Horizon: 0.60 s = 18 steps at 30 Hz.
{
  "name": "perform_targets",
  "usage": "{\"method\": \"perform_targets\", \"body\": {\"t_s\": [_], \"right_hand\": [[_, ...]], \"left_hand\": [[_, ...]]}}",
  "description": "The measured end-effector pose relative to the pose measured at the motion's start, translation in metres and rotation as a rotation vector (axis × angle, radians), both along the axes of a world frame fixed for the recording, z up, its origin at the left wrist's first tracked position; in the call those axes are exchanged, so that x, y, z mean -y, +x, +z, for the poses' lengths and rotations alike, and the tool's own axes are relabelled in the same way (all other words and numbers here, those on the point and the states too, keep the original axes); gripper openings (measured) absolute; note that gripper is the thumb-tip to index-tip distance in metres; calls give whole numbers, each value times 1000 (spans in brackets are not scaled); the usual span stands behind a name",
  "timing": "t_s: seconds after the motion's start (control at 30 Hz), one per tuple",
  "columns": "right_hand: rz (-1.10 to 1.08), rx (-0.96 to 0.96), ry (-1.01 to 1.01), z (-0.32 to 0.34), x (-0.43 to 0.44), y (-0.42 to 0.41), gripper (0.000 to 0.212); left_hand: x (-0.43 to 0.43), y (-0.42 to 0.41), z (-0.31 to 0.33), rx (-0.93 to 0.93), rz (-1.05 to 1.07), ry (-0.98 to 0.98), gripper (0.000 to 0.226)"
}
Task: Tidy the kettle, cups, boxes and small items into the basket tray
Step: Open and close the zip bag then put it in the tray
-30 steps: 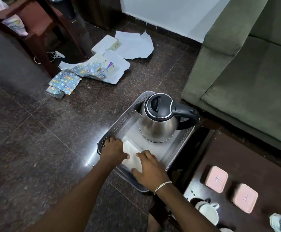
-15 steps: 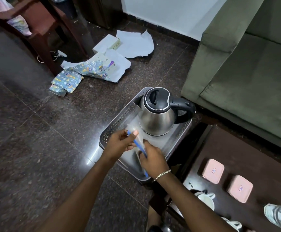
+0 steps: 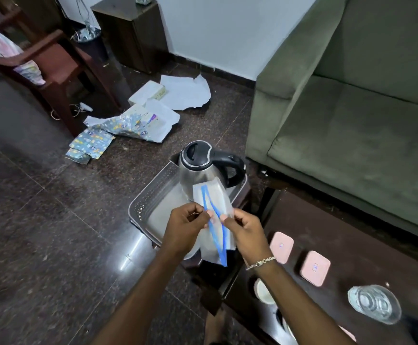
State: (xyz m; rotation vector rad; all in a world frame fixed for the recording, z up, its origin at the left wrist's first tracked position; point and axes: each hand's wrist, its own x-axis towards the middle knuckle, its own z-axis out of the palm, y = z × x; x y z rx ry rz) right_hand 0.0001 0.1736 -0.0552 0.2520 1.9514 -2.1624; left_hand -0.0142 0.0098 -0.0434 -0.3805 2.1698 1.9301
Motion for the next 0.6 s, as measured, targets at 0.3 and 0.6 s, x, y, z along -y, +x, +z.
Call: {"method": "perform_targets", "body": {"t_s": [0.3, 0.6], "right_hand": [[-379, -177, 703, 54, -134, 16, 54], [-146, -253, 688, 104, -203, 39, 39]], "left_hand": [[-103, 0, 52, -168, -120, -125, 16], [-207, 3, 85, -423, -392, -356, 41]]}}
